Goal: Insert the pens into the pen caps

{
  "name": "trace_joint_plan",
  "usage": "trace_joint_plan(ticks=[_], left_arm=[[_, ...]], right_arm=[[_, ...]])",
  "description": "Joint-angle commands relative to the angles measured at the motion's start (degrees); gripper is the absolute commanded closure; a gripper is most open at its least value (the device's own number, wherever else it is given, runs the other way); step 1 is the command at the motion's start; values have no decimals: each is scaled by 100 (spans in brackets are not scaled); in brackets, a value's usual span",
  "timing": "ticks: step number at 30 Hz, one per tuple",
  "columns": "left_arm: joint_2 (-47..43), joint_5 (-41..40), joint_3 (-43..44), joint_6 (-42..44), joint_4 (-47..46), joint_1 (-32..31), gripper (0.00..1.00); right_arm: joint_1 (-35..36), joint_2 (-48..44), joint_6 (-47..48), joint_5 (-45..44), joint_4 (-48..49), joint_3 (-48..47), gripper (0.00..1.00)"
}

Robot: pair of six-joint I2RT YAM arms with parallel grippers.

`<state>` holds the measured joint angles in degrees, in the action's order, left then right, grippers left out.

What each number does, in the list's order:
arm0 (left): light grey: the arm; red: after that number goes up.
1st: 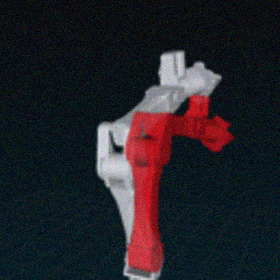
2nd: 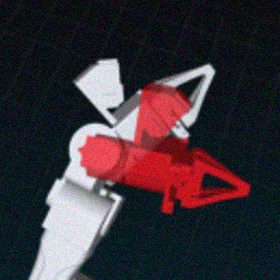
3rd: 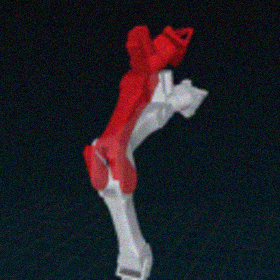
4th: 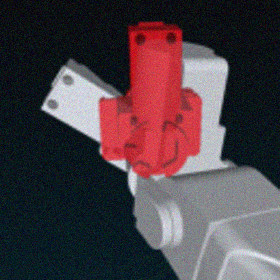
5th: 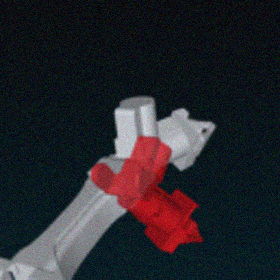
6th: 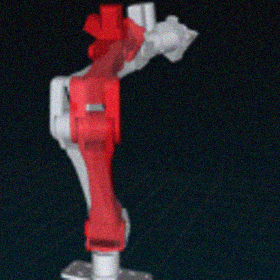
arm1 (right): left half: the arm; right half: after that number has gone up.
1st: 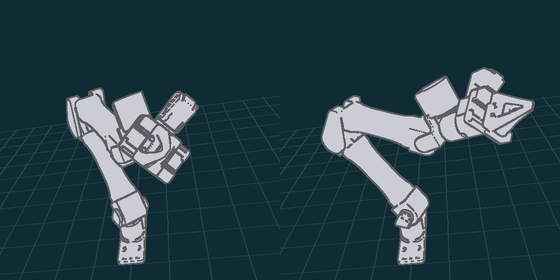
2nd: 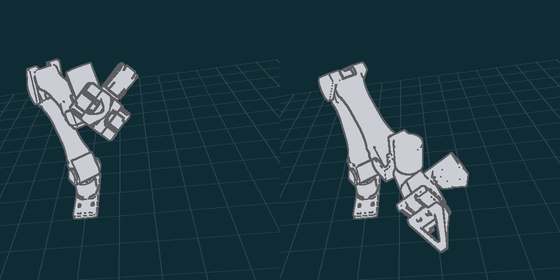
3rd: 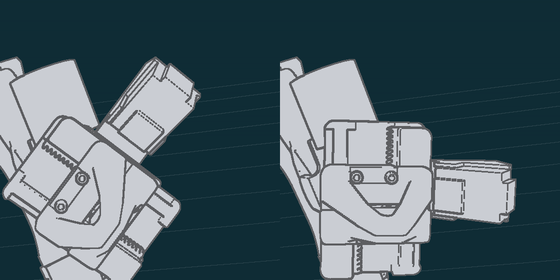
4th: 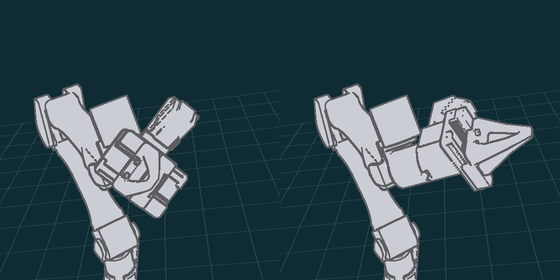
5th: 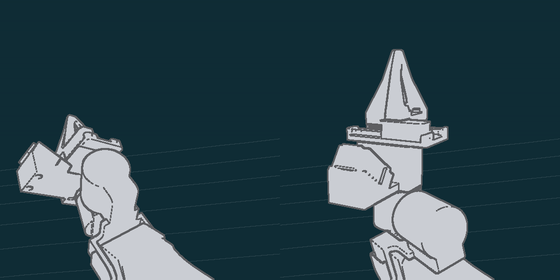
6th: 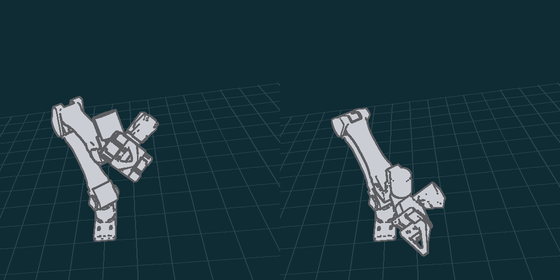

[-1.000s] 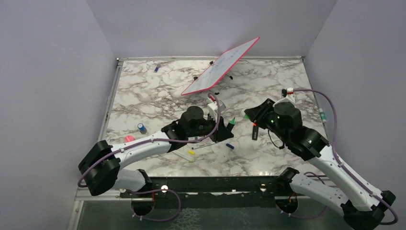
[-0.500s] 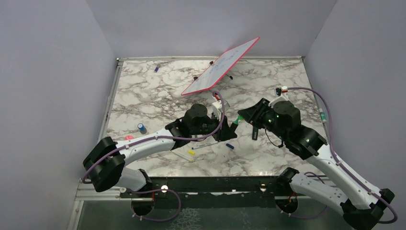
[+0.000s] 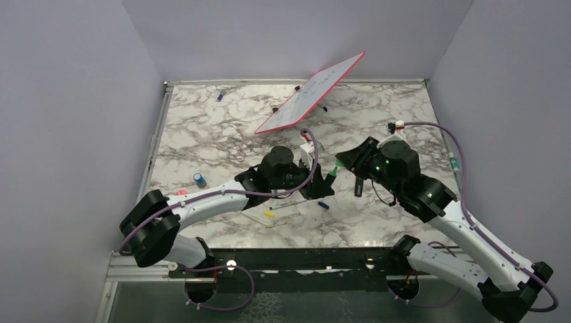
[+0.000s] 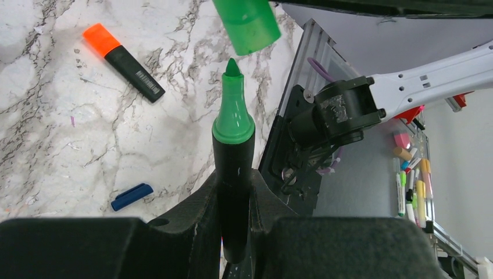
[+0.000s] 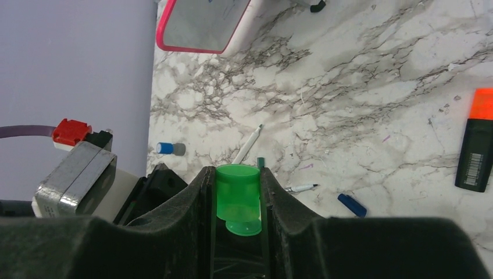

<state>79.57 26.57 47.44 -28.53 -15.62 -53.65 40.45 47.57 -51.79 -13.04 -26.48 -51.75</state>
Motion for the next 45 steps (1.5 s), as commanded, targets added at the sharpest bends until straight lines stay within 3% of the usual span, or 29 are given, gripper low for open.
trace_joint_plan(ticks=[1,26,45], left_arm=[[34,217,31,-149,-398,-23,100],[317,124,299,-380,-594,-23,100],[416,-540,631,-1227,-592,43,100]], right_arm=[[26,66,143,-413,37,-46,69],[25,33,389,-311,269,202,69],[31,-323,606,236,692,597,69]])
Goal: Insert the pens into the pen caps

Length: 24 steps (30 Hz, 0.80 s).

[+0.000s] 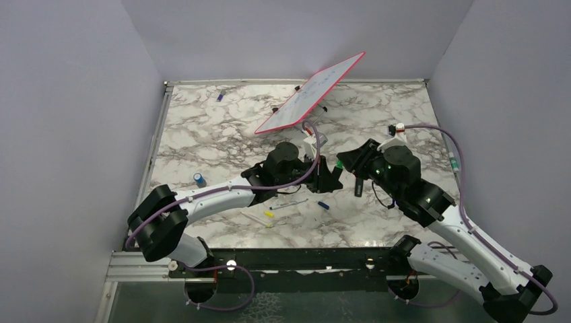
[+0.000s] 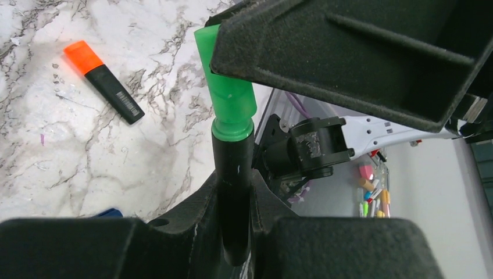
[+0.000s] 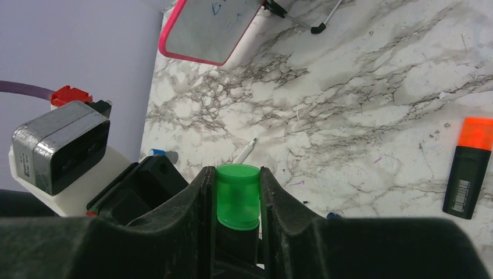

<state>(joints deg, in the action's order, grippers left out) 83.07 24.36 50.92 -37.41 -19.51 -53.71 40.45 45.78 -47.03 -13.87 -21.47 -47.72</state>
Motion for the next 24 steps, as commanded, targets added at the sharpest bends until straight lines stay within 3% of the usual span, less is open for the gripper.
trace_joint_plan(ticks=[1,7,13,18,24], left_arm=[[83,-326,305,-372,-196,60,100],[105,-353,378,-485,-196,131,100],[-69,-550,636,-11,394,142,100],[-93,-196,706,218,404,140,100],[-281,152,624,861,661,159,100]], right_arm=[[25,-174,137,359,226,234,69],[31,-251,253,665,331,336,69],[25,-375,443,942,-35,171,69],[25,-356,797,1278,-200,-17,67],[26,-362,704,852,-488,-372,46]])
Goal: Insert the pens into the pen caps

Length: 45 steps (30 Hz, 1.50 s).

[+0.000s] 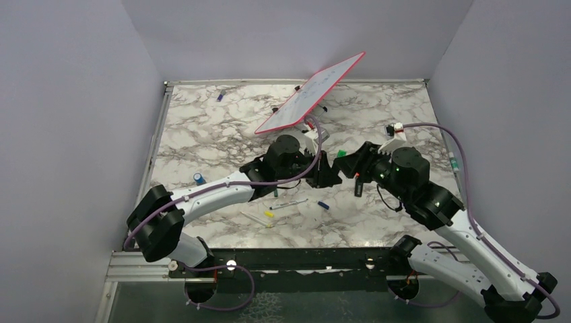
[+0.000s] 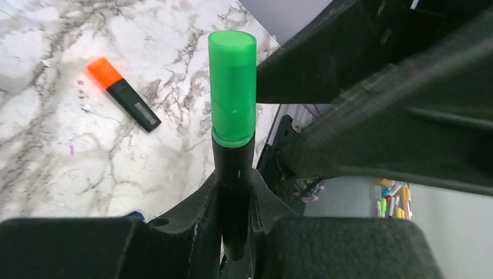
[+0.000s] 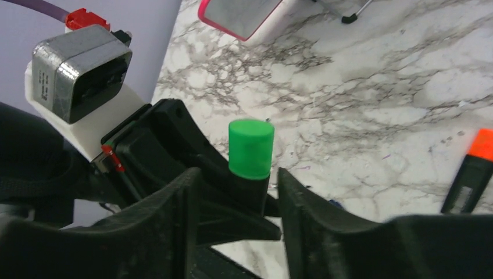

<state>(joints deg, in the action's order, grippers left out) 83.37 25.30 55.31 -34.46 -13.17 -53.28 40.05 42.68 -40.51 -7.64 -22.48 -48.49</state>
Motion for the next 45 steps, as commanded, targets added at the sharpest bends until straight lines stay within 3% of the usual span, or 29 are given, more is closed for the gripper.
trace_joint_plan(ticks=[1,11,23,31,42,45], left_arm=[[-339,100,142,593,46,149,100],[-708,803,-242,805,127,299,100],[-1065,2726,-274,1538,280,309,100],[-1280,3296,-321,1829,399,309,100],[-1343,3401,-288,1925,424,309,100],[-1342,3324,-267,1921,450,309,100]], right_arm=[[69,-26,34,177,-361,-329,40],[67,-30,167,717,250,-569,17],[64,-387,1037,1651,677,-482,14],[67,-467,1230,2653,915,-397,19],[67,-72,1080,3481,992,-310,43],[68,-82,1076,3717,1088,-218,44]])
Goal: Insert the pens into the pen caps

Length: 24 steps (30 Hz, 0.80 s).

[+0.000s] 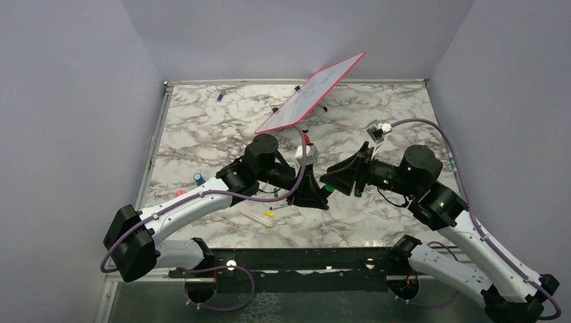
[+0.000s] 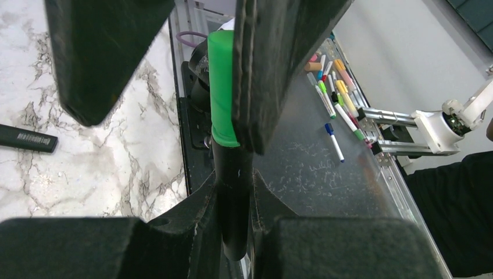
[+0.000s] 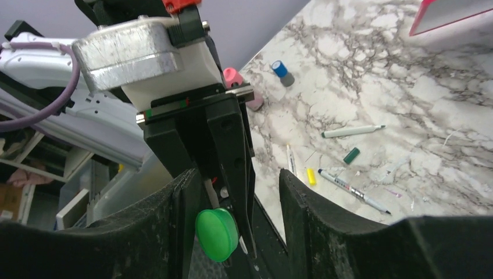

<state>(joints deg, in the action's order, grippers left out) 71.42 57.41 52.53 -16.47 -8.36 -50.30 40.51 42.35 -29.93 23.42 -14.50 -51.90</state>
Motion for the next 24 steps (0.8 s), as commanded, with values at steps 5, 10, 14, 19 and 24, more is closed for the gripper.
trace_joint_plan(ticks=[5,10,14,19,24], left_arm=[[-112,30,29,143,14,11,100],[-123,-55,54,135,17,12,100],[-130,-384,98,17,-31,12,100],[-152,-1153,183,-212,-65,64,100],[-77,-1554,630,-53,225,276,100]], right_arm=[[23,-47,-21,697,326,233,52],[18,9,-21,819,325,255,66],[23,37,-43,968,334,329,74],[18,134,-180,1408,308,411,88],[18,315,-460,1931,361,637,99]])
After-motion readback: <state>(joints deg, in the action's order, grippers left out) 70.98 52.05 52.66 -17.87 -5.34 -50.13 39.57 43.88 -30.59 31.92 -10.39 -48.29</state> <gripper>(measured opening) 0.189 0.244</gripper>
